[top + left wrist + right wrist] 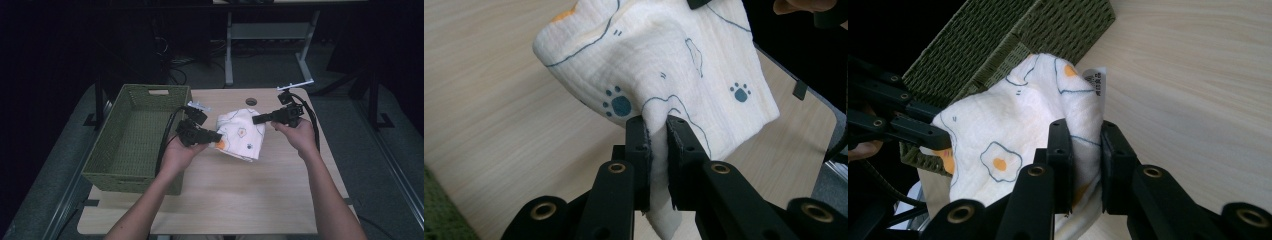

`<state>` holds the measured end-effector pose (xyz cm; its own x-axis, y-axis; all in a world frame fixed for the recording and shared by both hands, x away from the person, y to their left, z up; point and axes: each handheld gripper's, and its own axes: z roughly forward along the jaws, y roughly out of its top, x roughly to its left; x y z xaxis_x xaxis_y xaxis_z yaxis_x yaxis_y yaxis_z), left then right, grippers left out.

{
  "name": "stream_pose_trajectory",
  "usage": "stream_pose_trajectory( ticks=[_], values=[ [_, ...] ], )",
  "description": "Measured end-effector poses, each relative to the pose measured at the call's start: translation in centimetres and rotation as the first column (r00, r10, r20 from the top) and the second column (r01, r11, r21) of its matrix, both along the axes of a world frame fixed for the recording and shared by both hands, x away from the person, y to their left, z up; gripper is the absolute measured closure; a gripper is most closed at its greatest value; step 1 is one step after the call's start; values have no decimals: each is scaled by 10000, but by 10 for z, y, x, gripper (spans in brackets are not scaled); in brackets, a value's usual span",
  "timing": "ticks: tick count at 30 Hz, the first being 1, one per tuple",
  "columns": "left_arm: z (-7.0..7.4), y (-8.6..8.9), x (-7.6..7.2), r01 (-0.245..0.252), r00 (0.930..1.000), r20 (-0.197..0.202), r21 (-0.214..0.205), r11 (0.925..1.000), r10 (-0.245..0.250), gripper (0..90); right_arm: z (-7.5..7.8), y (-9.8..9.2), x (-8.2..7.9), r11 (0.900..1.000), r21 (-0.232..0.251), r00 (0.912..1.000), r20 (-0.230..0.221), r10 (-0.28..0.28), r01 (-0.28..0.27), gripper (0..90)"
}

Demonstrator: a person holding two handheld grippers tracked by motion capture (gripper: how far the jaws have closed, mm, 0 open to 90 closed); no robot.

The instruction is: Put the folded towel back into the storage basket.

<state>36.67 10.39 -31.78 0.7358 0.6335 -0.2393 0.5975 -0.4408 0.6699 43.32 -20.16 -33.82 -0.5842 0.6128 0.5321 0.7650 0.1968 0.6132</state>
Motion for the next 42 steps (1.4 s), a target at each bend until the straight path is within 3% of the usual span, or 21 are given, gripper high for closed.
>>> stream_pose_trajectory(
  ticks=[20,42],
  values=[
    [29,50,1,-138,9996,247,-139,9998,142,818,40,49,7,9994,-173,9991,280,317,-312,781],
    [51,104,1,-595,9974,405,-191,9980,603,818,69,106,18,9955,-410,9945,567,879,-856,780]
  ],
)
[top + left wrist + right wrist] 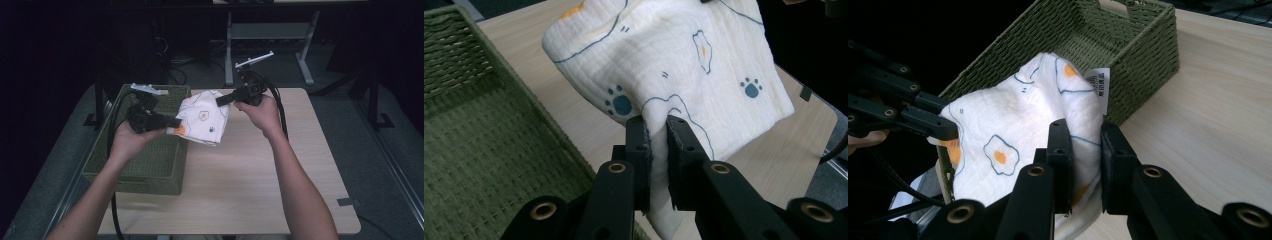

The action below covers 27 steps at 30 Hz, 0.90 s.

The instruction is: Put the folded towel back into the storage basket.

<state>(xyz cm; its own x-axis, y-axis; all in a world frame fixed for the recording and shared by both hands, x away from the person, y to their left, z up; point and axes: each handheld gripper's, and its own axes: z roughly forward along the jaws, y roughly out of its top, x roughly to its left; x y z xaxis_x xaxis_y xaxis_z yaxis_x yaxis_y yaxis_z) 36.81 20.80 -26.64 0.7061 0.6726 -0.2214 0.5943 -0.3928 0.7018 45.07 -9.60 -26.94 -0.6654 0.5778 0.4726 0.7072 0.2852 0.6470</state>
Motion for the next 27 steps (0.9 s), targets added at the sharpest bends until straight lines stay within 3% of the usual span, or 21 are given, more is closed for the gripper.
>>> stream_pose_trajectory(
  ticks=[13,27],
  values=[
    [1,28,-1,-374,9993,18,126,9992,374,818,1,34,8,9995,79,9995,34,307,-307,780],
    [-11,63,-5,-842,9964,-60,8,9964,842,819,-7,72,16,9978,26,9978,-32,668,-668,780]
  ],
)
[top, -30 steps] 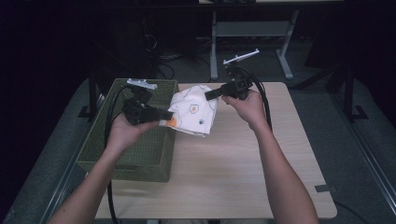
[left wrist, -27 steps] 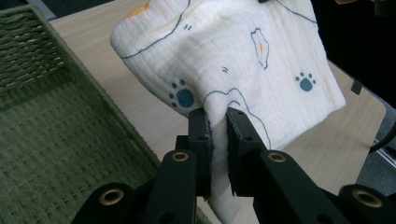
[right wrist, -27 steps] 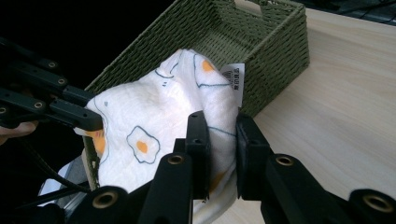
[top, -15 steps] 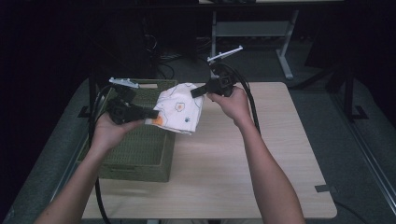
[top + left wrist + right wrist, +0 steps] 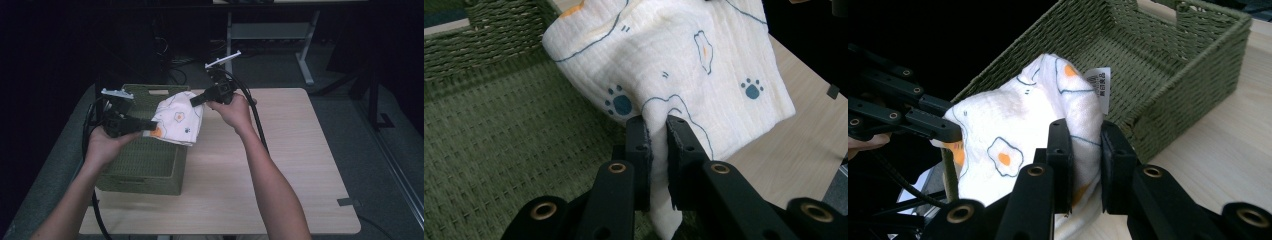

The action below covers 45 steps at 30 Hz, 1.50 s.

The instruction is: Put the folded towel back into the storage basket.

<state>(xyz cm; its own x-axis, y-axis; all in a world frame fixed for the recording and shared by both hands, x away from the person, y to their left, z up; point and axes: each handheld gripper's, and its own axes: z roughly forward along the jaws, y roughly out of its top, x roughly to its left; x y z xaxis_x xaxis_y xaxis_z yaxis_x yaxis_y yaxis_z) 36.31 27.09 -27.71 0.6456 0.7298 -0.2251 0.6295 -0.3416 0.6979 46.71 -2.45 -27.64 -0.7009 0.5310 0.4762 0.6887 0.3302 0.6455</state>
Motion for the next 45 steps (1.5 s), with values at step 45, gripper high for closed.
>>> stream_pose_trajectory(
  ticks=[45],
  values=[
    [-22,70,-9,-1065,9938,-316,58,9943,1066,819,-27,79,16,9983,37,9972,-462,590,-589,776]
  ],
)
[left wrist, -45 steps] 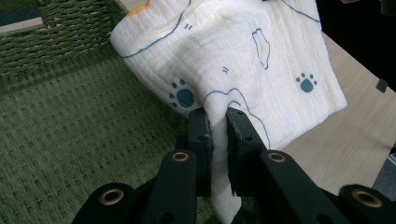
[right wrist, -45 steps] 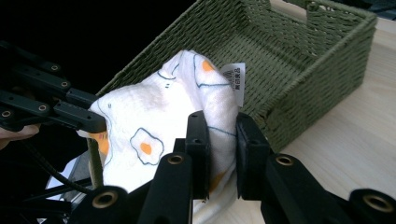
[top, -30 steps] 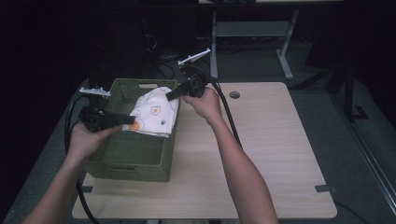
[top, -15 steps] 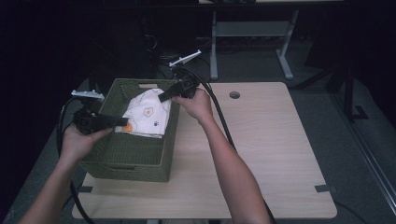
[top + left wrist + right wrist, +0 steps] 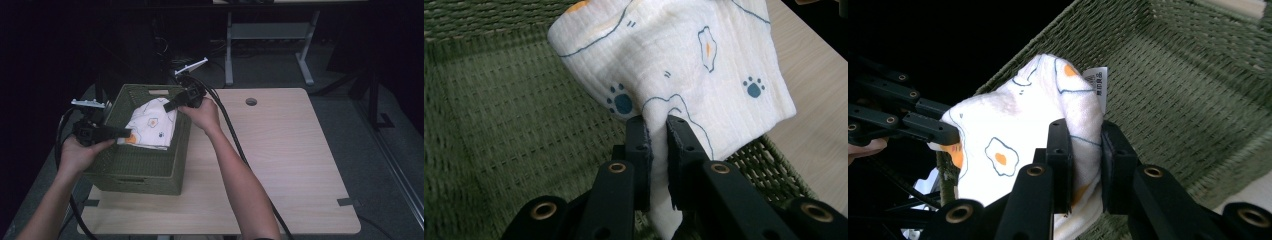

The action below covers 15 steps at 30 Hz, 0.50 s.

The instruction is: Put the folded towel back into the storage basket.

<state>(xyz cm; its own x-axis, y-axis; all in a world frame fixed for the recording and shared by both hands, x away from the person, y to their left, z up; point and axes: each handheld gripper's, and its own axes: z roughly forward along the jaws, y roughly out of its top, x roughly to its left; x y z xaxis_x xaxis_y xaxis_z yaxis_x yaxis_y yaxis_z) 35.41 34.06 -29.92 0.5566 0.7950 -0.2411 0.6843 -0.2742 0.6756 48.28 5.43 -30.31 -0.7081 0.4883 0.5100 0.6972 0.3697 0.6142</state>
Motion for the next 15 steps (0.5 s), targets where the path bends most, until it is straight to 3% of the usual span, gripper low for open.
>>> stream_pose_trajectory(
  ticks=[15],
  values=[
    [-19,13,-1,-197,9992,-347,188,9996,204,817,-22,23,5,9995,-216,9994,-241,232,-237,773]
  ],
)
